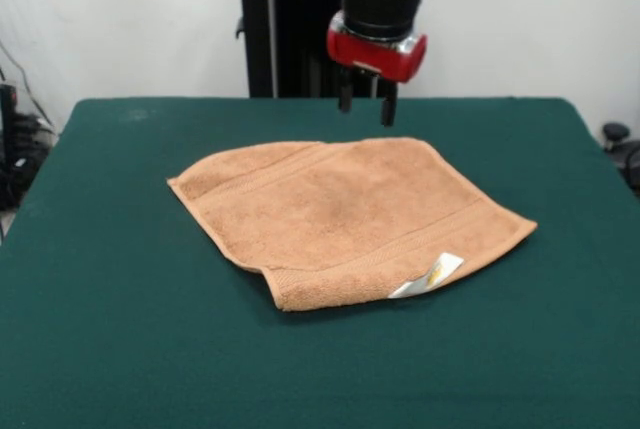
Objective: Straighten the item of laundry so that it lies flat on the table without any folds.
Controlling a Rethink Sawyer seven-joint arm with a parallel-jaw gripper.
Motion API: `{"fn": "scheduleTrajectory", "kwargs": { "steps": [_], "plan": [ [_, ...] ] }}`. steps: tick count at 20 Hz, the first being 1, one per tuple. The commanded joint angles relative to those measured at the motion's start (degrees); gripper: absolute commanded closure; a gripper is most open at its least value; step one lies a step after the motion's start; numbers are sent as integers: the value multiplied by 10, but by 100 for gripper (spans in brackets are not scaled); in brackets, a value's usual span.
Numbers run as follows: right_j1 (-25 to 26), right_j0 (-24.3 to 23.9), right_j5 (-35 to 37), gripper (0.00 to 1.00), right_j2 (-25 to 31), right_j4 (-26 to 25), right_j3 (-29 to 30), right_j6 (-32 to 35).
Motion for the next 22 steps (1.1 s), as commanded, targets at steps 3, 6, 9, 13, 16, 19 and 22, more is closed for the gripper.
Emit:
{"fn": "scheduleTrajectory", "kwargs": {
  "steps": [3, 6, 9, 13, 16, 19, 22],
  "plan": [
    [110, -13, 20, 0, 42, 3, -123, 17],
    [138, -17, 3, 0, 42, -2, -140, 17],
    [165, -20, -18, 0, 40, -10, -158, 17],
    [205, -28, -42, 0, 43, -19, -186, 14],
    [240, -38, -45, 0, 51, -23, -213, 2],
    [279, -30, -62, 0, 38, -32, -245, 3],
    [296, -26, -69, 0, 33, -40, -255, 8]
  ]
}}
